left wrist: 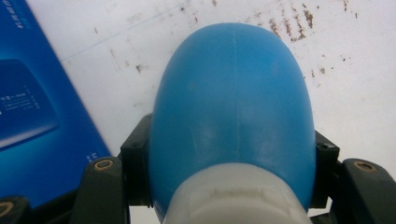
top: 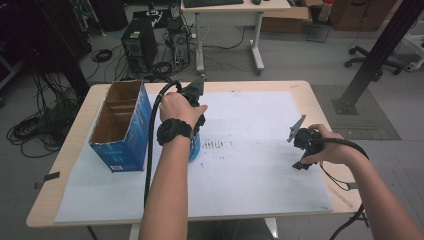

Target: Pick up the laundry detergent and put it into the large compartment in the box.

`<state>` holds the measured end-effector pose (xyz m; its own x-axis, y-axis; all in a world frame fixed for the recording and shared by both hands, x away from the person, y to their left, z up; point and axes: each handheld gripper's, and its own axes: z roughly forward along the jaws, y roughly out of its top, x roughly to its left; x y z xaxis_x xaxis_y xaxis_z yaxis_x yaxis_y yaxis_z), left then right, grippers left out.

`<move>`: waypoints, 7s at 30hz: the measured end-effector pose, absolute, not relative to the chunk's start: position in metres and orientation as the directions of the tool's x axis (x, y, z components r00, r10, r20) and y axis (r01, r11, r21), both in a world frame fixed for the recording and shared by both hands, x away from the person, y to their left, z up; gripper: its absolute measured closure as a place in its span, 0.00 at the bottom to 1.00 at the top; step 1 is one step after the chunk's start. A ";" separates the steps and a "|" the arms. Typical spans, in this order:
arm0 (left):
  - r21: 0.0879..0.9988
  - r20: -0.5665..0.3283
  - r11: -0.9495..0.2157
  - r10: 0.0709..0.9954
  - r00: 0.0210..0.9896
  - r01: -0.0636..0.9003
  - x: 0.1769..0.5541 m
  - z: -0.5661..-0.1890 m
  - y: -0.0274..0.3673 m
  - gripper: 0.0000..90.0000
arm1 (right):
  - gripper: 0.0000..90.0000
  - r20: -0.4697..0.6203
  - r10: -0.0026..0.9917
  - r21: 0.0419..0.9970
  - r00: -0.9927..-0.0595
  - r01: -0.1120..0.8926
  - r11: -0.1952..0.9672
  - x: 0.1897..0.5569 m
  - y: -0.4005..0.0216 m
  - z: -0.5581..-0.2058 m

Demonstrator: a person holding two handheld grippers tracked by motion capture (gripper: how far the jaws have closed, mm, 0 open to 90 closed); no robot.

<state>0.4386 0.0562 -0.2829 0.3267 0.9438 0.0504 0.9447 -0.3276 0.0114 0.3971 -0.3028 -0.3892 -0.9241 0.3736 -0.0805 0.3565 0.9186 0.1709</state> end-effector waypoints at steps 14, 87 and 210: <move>0.016 0.046 -0.335 0.942 0.334 0.942 0.434 -0.264 0.056 0.42 | 0.10 -0.085 0.369 0.175 -0.925 0.351 0.920 0.394 -0.300 -0.384; 0.062 0.047 -0.341 0.940 0.338 0.938 0.425 -0.129 0.059 0.42 | 0.10 -0.108 0.364 0.210 -0.925 0.336 0.918 0.390 -0.298 -0.342; 0.062 0.052 0.052 0.997 -0.055 0.997 0.431 -0.121 0.260 0.42 | 0.10 -0.077 0.380 0.174 -0.922 0.363 0.915 0.409 -0.291 -0.355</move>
<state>0.4312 0.2601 -0.1213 -0.0554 0.9971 0.0518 0.9967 0.0521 0.0619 0.4090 -0.2910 -0.3552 -0.9217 0.3802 -0.0765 0.3632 0.9154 0.1736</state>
